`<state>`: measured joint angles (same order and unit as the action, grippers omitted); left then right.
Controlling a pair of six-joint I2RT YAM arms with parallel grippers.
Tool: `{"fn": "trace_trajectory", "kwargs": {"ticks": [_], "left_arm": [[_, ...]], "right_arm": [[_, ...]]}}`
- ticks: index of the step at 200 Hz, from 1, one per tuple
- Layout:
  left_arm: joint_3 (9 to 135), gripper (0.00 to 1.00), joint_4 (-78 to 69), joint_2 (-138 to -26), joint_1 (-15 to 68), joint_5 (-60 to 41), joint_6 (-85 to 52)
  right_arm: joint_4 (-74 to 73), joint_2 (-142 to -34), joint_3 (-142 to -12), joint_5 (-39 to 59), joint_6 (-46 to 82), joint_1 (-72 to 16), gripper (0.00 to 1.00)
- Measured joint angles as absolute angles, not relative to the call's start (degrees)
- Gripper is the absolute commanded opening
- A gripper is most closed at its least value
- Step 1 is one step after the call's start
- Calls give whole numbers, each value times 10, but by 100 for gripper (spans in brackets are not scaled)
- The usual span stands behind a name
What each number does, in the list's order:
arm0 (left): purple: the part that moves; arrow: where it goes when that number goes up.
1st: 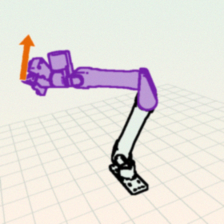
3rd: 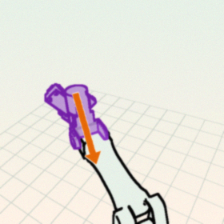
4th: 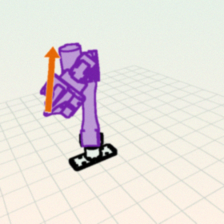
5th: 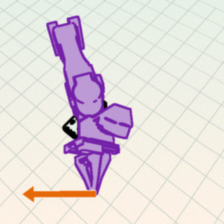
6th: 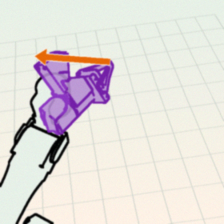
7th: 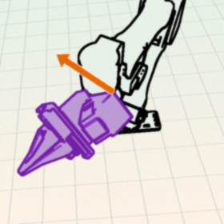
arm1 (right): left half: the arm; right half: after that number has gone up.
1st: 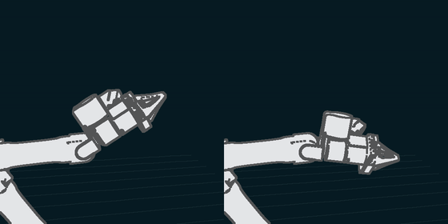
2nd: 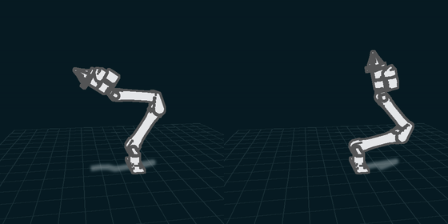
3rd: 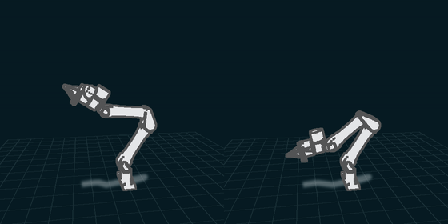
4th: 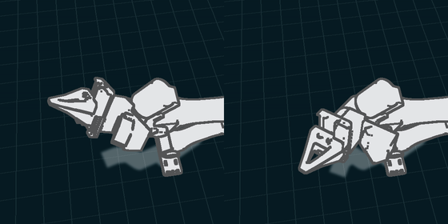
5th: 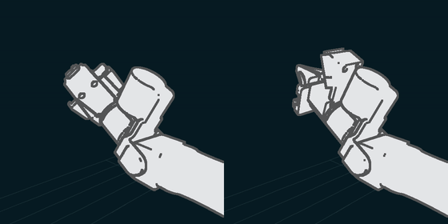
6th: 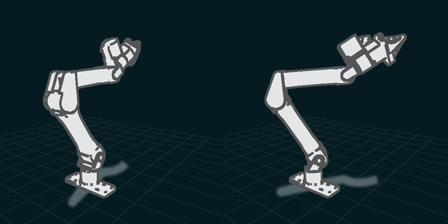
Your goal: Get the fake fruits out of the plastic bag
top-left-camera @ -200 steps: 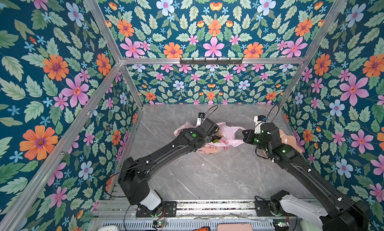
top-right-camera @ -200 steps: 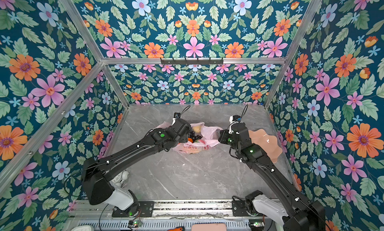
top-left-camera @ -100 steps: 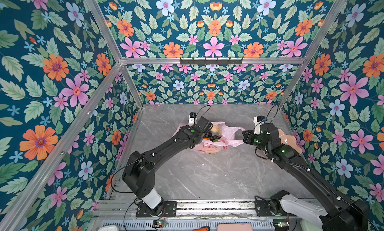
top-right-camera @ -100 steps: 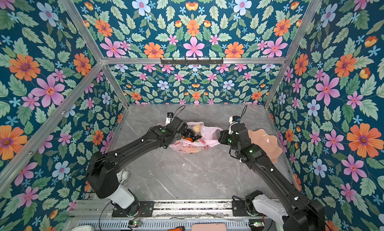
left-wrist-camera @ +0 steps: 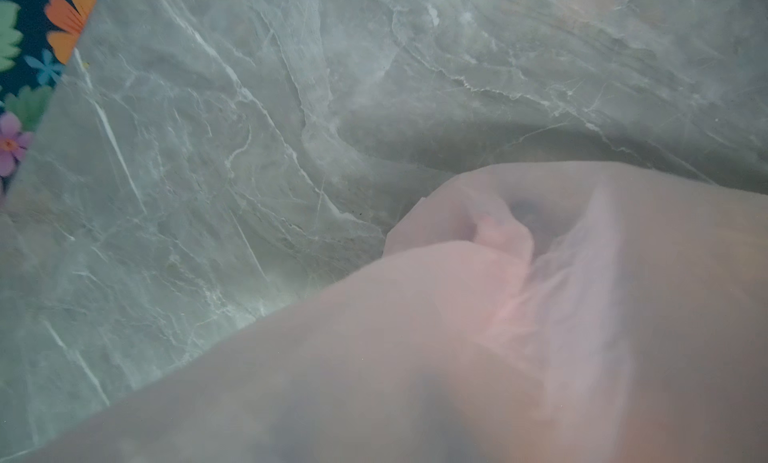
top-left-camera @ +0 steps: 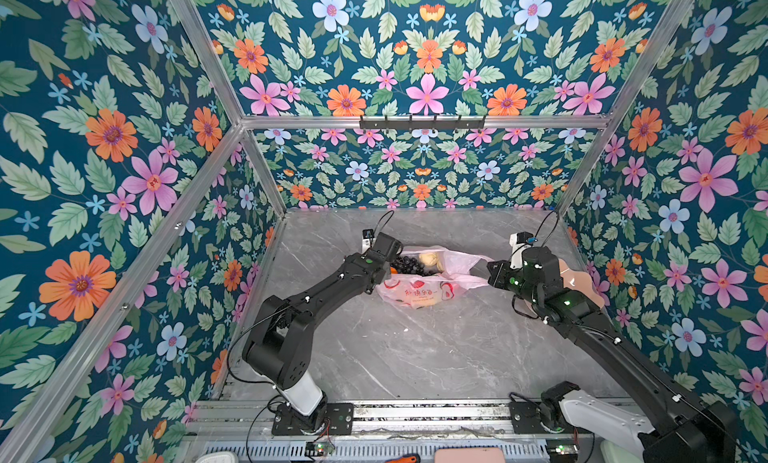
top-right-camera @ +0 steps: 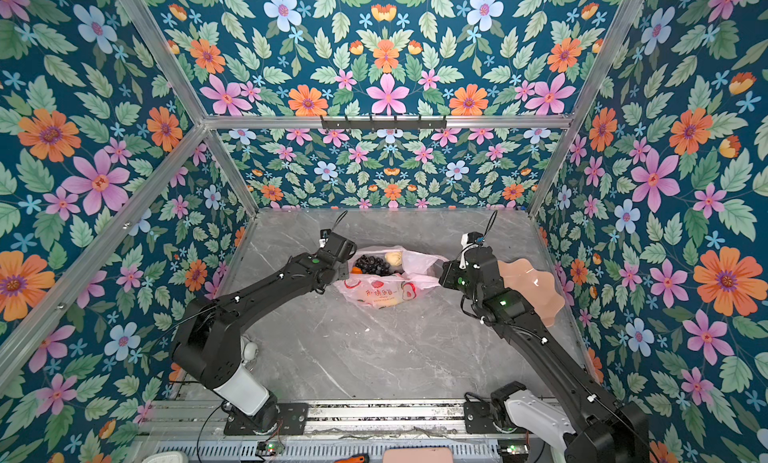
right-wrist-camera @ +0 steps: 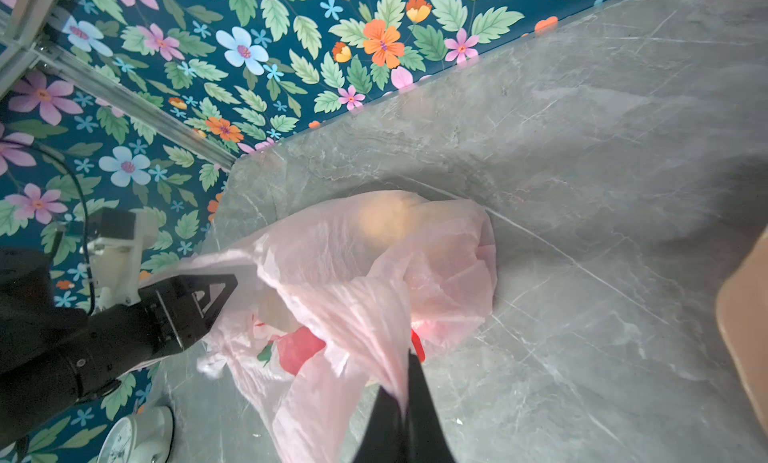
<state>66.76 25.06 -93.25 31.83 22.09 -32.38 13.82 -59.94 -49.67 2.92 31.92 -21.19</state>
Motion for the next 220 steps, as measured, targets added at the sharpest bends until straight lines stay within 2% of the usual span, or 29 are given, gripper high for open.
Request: {"fn": "trace_trajectory", "kwargs": {"ticks": [12, 43, 78, 83, 92, 93, 95, 104, 119, 127, 150, 172, 220], "left_arm": [[637, 0, 219, -912, 296, 189, -312], [553, 0, 122, -846, 226, 88, -305], [558, 0, 65, -834, 259, 44, -274], [559, 0, 58, -835, 265, 36, -269], [559, 0, 51, -835, 272, 25, -267], [559, 0, 50, -835, 273, 24, -267], [559, 0, 49, -835, 275, 22, -267], [559, 0, 46, -835, 280, 17, -266], [559, 0, 44, -832, 293, 19, -265], [559, 0, 43, -830, 300, 18, -264], [561, 0, 43, -822, 315, 19, -264], [559, 0, 44, -813, 317, 34, -263], [556, 0, 44, -797, 320, 45, -262]], "right_arm": [[138, -607, -497, 44, 319, -185, 0], [130, -639, -496, 128, 337, -99, 0], [118, -648, -497, 148, 341, -102, 0], [118, -648, -499, 149, 341, -105, 8], [121, -648, -503, 152, 341, -107, 29], [121, -648, -503, 152, 341, -107, 29], [123, -647, -506, 152, 341, -107, 35], [133, -644, -514, 143, 338, -107, 52], [169, -634, -538, 114, 326, -117, 72], [192, -629, -553, 96, 316, -128, 79], [265, -618, -611, 19, 280, -170, 86], [336, -613, -656, -66, 254, -208, 88], [449, -623, -776, -234, 197, -406, 86]]}}
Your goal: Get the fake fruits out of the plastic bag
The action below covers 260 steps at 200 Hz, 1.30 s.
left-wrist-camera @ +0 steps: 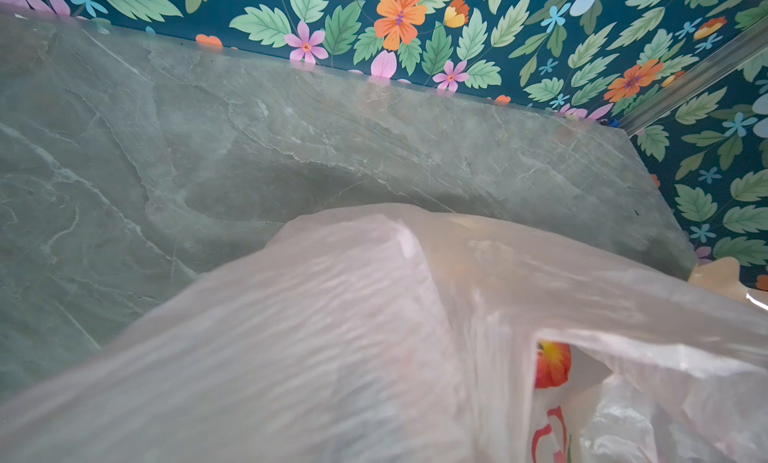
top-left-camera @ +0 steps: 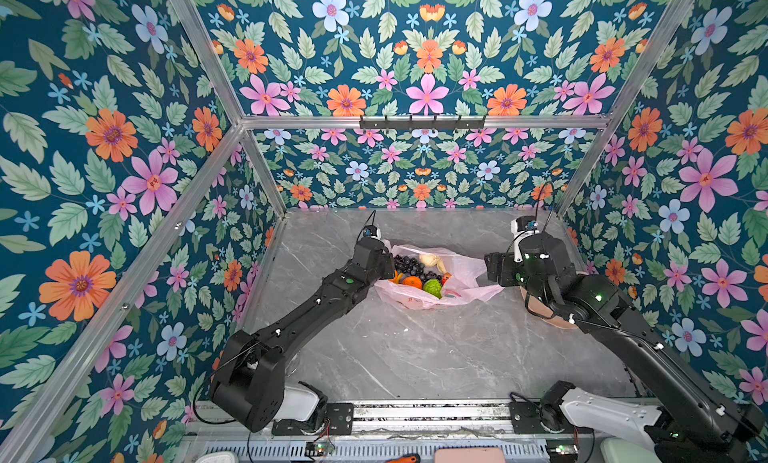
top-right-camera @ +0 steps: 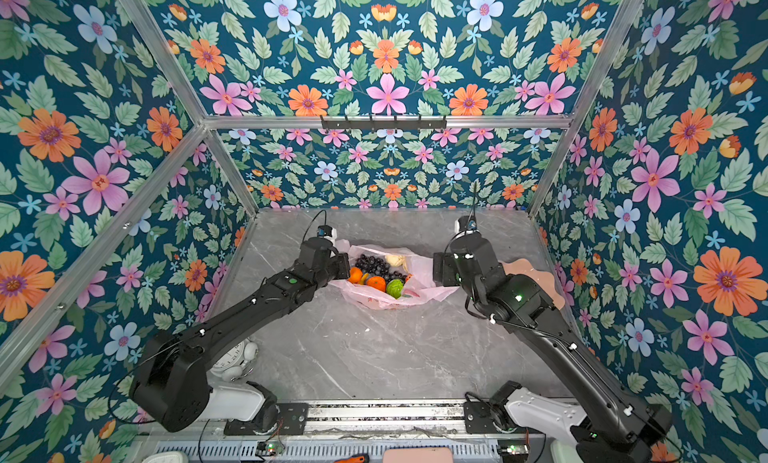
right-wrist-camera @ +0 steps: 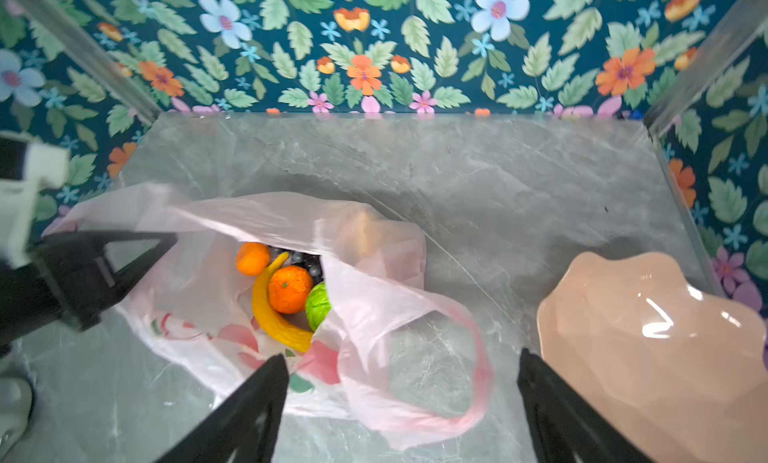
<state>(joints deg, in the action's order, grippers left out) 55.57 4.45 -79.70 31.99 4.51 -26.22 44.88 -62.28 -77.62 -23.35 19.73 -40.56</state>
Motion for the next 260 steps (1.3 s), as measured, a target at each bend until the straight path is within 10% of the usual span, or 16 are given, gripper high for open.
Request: {"fn": "trace_trajectory", "kwargs": {"ticks": [165, 214, 260], "left_arm": [[527, 0, 45, -769, 324, 52, -267], [506, 0, 41, -761, 319, 32, -269], [488, 0, 30, -751, 296, 16, -271]], "right_arm": [[516, -1002, -869, -257, 242, -438, 71], [481, -1057, -875, -272, 240, -401, 51], [421, -1033, -853, -266, 227, -372, 5]]}}
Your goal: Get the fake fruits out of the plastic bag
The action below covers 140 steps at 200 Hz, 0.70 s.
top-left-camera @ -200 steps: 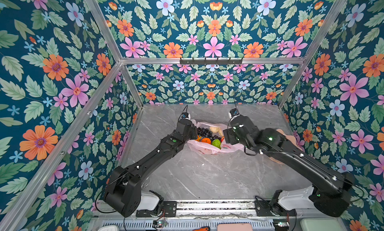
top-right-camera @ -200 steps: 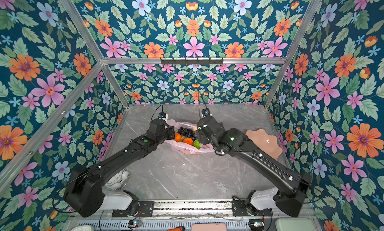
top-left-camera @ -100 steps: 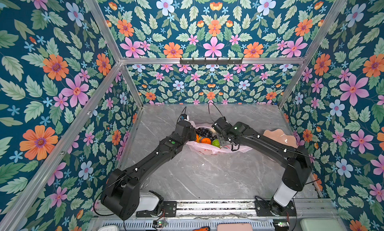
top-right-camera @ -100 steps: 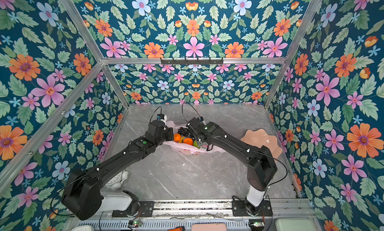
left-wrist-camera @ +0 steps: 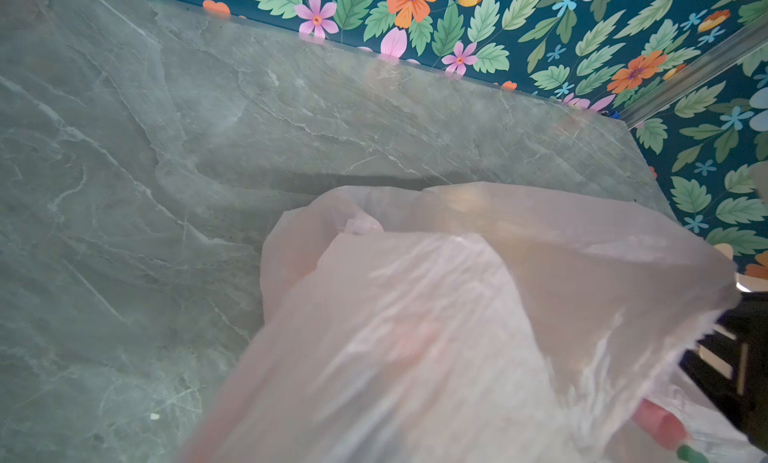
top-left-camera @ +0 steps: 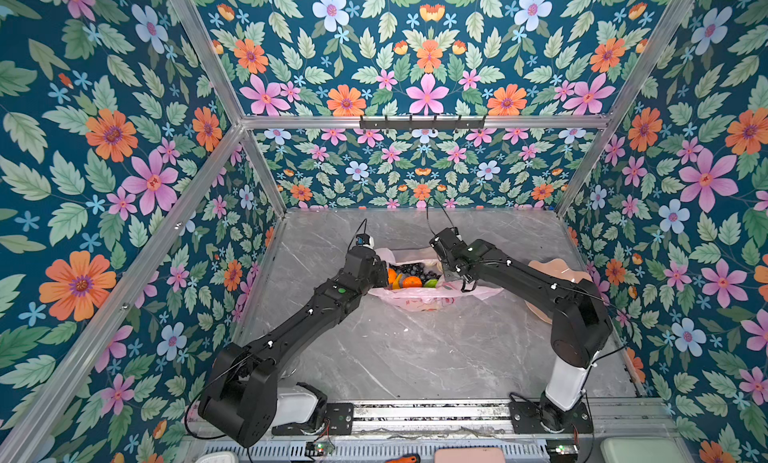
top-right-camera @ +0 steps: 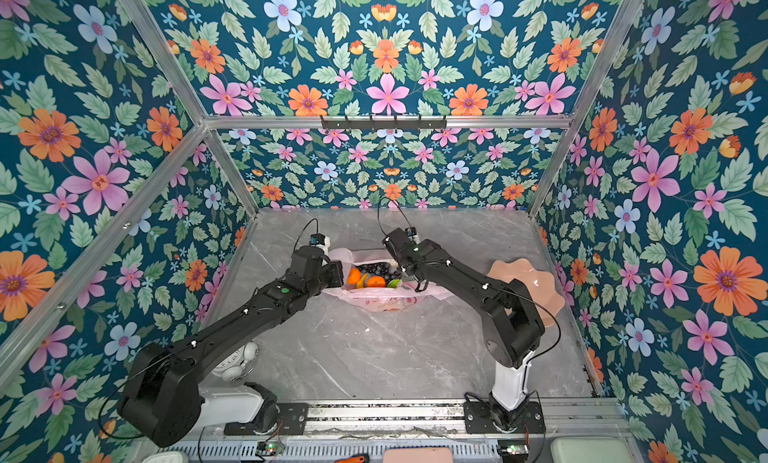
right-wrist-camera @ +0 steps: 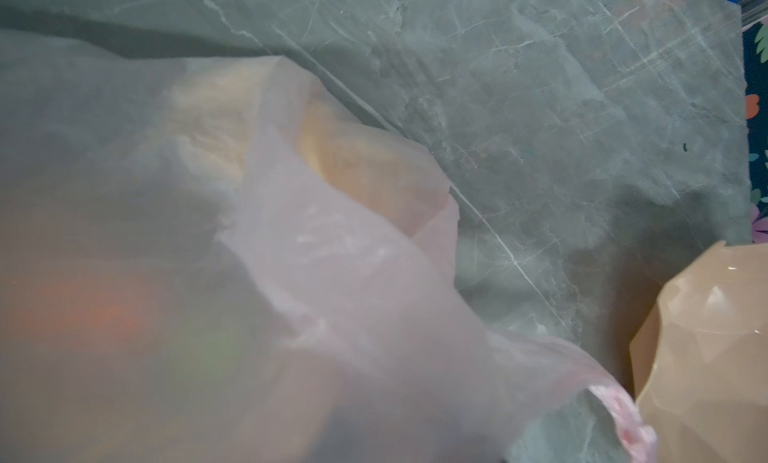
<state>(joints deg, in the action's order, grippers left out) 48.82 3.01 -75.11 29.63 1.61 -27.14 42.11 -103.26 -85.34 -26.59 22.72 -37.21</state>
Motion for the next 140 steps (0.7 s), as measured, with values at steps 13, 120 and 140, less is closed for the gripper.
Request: {"fn": "trace_trajectory", "kwargs": {"ticks": [13, 120, 140], "left_arm": [[483, 0, 27, -749, 285, 9, -271], [552, 0, 38, -815, 118, -46, -286], [610, 0, 58, -866, 127, -48, -284]], "right_arm": [[402, -1009, -839, -249, 224, -356, 0], [300, -809, -701, 53, 184, -248, 0], [269, -792, -660, 101, 211, -220, 0]]}}
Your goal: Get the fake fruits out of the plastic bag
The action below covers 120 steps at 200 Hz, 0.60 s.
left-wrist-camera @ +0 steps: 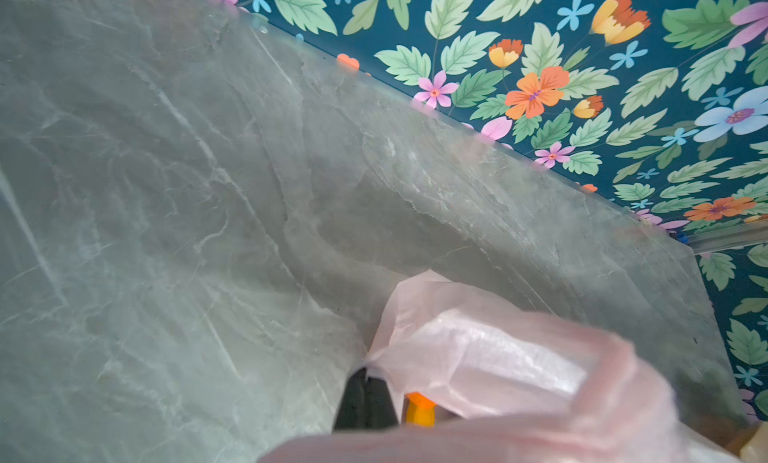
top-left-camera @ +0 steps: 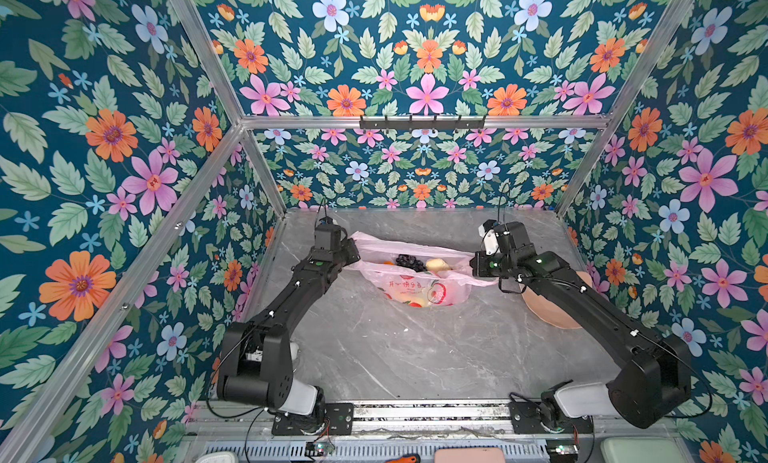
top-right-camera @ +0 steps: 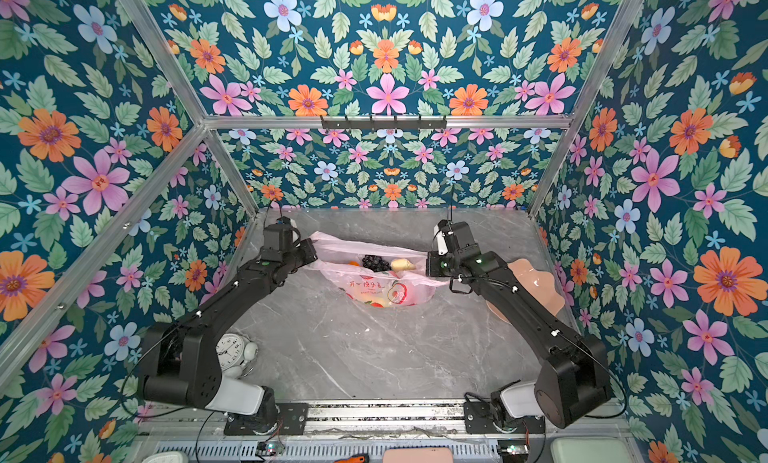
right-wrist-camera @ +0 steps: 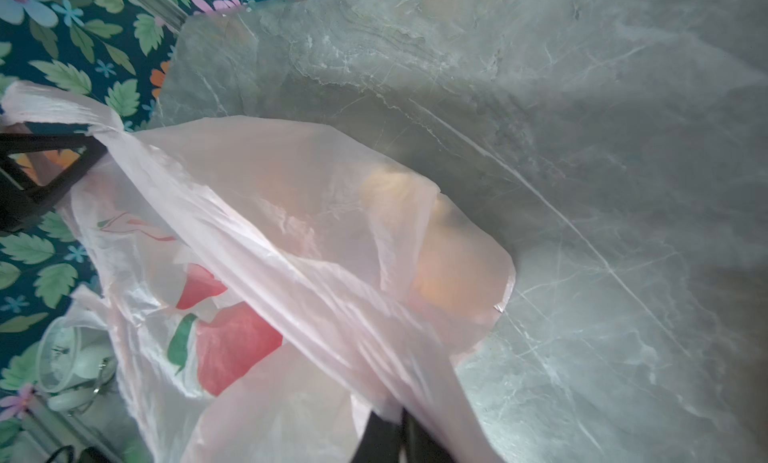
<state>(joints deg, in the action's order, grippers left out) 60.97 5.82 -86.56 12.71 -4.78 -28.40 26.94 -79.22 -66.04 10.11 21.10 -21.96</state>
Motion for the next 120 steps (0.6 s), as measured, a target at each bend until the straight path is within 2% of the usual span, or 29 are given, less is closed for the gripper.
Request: {"fn": "trace_trajectory", "kwargs": {"ticks": [41, 72, 120], "left_arm": [[712, 0, 112, -961, 226, -33, -235], [721, 21, 141, -968, 259, -26, -207], [656, 57, 177, -858, 282, 64, -209]], "right_arm": [[242, -818, -642, 153, 238, -217, 0], [238, -819, -640, 163, 240, -229, 0], [237, -792, -627, 130, 245, -229, 0]]}}
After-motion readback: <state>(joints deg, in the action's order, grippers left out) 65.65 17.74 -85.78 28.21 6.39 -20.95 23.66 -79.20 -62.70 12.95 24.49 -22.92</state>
